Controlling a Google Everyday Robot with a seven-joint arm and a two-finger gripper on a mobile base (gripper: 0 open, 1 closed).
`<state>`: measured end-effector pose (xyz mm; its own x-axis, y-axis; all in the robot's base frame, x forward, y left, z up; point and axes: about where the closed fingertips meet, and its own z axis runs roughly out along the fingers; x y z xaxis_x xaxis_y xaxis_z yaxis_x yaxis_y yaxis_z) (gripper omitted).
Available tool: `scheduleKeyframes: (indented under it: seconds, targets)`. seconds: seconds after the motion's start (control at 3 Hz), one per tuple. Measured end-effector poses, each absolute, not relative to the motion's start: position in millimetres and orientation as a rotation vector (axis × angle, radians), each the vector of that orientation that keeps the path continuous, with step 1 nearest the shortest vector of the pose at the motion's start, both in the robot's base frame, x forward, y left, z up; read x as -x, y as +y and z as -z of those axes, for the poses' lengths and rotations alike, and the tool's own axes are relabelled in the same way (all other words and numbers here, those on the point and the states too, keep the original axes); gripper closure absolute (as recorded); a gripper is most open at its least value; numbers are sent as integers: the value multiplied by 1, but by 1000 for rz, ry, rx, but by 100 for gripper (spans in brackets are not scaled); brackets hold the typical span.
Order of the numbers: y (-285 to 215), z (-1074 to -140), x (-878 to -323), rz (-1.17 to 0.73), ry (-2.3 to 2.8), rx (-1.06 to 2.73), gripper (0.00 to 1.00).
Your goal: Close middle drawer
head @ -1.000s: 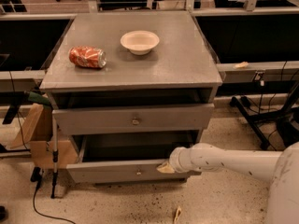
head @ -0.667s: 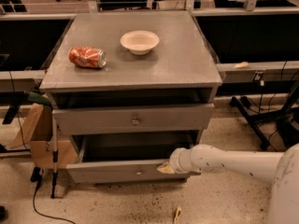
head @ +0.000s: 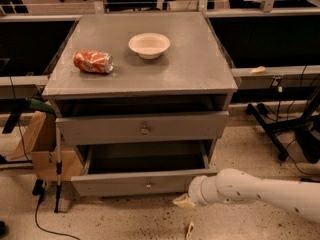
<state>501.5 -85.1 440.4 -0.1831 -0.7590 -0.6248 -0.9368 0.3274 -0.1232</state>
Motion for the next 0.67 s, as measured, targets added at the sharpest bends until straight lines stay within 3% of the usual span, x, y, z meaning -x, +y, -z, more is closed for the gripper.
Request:
scheduleKeyframes:
  seconds: [0.33, 0.67]
  targets:
    - [-90, -447, -465, -409, 2023, 1497, 0]
    - [-90, -445, -461, -413, 2026, 1501, 0]
